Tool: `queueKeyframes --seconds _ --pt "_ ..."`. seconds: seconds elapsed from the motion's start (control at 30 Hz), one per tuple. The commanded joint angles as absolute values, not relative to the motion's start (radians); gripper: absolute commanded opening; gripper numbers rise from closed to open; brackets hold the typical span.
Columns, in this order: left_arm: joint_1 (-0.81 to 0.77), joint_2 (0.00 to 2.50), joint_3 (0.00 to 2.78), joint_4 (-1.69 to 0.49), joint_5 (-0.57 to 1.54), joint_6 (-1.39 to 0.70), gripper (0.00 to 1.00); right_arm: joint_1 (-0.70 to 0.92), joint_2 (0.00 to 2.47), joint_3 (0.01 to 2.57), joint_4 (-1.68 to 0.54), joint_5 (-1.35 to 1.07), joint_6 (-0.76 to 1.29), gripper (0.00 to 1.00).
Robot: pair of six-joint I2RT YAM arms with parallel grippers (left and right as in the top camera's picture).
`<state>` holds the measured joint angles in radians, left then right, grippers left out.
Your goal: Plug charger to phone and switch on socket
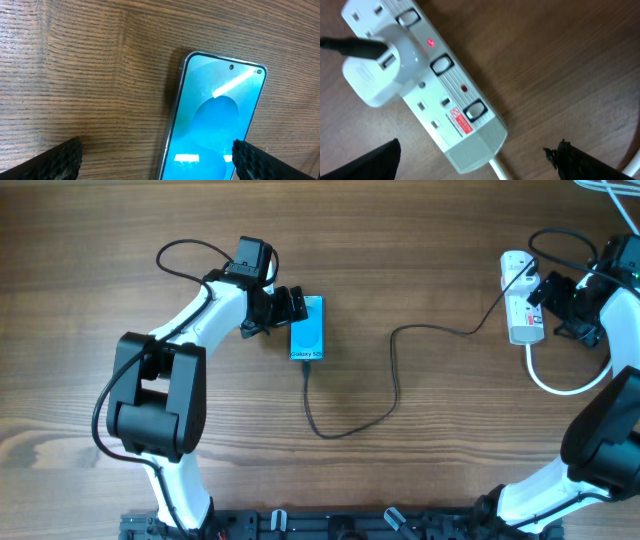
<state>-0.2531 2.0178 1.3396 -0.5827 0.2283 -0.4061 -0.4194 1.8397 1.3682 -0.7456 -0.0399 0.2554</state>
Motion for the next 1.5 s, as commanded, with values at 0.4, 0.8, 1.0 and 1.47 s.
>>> queueKeyframes --seconds 0.4,0.8,1.0,1.47 --pt "-0.253 2.024 1.339 -0.583 0.219 -0.405 1.00 -0.418 1.835 1.367 -0.688 -0.019 0.238 1.00" --pt "-0.253 2.024 1.339 -0.583 0.219 -0.405 1.00 -0.418 1.835 1.367 -0.689 -0.019 0.238 1.00" --pt "-0.253 2.024 1.339 -0.583 0.219 -0.405 1.00 -0.418 1.835 1.367 -0.688 -0.019 0.238 1.00" --pt "-0.253 2.024 1.339 -0.583 0.219 -0.405 1.00 -0.418 1.835 1.368 -0.688 -0.019 0.238 1.00"
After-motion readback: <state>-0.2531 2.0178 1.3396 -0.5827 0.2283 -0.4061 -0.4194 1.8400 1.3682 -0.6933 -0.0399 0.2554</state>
